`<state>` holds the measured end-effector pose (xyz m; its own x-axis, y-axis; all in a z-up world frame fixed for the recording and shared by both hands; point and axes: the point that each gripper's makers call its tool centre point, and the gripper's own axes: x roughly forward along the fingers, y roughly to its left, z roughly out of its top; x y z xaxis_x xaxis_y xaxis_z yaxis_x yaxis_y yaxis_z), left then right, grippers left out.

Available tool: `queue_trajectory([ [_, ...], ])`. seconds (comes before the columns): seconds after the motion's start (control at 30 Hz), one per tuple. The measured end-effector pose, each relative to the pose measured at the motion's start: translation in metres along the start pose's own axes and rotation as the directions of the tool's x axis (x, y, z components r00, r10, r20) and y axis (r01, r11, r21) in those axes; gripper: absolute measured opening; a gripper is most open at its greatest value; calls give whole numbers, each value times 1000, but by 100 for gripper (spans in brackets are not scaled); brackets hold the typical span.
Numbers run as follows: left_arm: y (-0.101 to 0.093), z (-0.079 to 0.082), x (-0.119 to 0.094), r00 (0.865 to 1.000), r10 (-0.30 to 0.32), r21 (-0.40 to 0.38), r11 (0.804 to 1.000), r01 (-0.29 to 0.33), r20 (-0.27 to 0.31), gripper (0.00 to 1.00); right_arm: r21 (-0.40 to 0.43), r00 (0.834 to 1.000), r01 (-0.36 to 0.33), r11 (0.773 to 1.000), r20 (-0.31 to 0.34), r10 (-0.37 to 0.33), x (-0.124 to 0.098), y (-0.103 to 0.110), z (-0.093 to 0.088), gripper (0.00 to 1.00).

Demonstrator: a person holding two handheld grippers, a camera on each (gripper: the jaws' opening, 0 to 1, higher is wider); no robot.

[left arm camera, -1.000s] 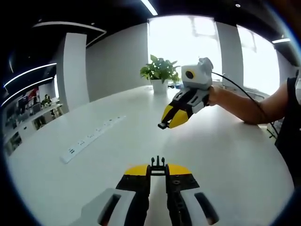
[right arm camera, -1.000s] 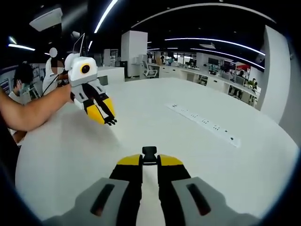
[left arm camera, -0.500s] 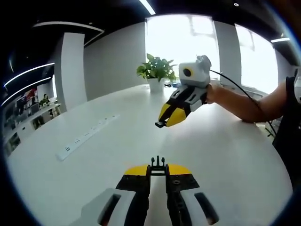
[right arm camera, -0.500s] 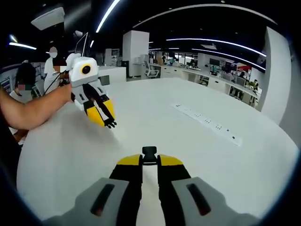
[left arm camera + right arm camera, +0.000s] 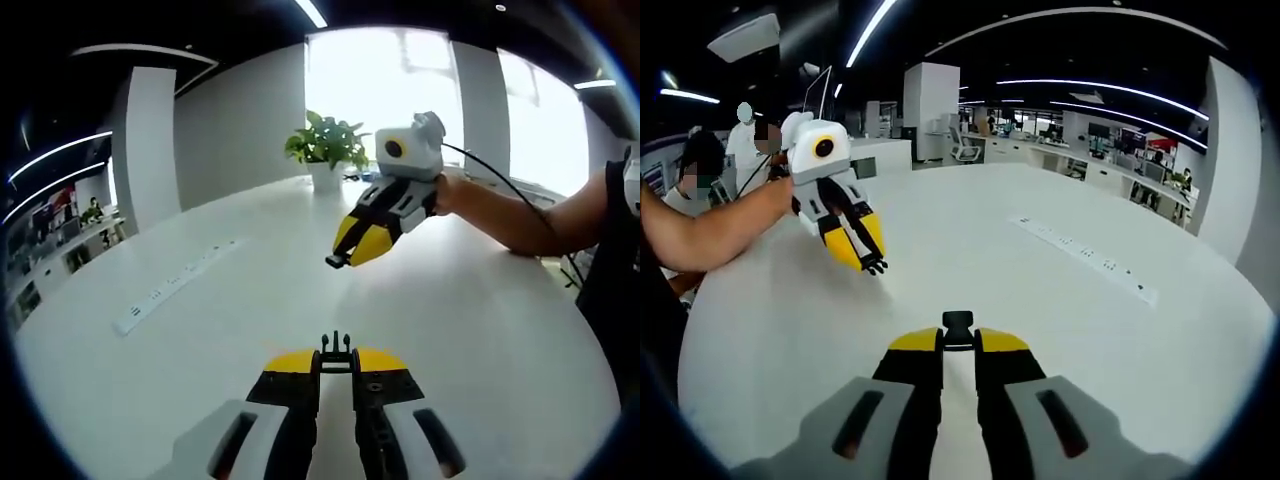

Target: Snap the two parts of the plastic buckle together until the buckle closes and remains connected.

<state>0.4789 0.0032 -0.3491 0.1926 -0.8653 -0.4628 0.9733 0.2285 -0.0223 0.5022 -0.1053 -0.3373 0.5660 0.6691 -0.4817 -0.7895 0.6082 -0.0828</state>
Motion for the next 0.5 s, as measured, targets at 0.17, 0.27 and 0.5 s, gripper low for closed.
queue_trajectory([
  [0.17, -7, -3, 0, 1000, 3, 9, 1000, -3, -5, 9, -2, 1000, -1, 1000, -5, 1, -2, 2, -3, 10],
  [0.27, -9, 0, -3, 1000, -3, 7, 1000, 3, 6, 9, -4, 1000, -1, 1000, -8, 0, -4, 5, -4, 10],
  [0.5, -26, -1, -5, 1000, -4, -6, 1000, 4, 29, 9, -11, 1000, -4, 1000, -14, 4, -9, 14, -6, 10],
])
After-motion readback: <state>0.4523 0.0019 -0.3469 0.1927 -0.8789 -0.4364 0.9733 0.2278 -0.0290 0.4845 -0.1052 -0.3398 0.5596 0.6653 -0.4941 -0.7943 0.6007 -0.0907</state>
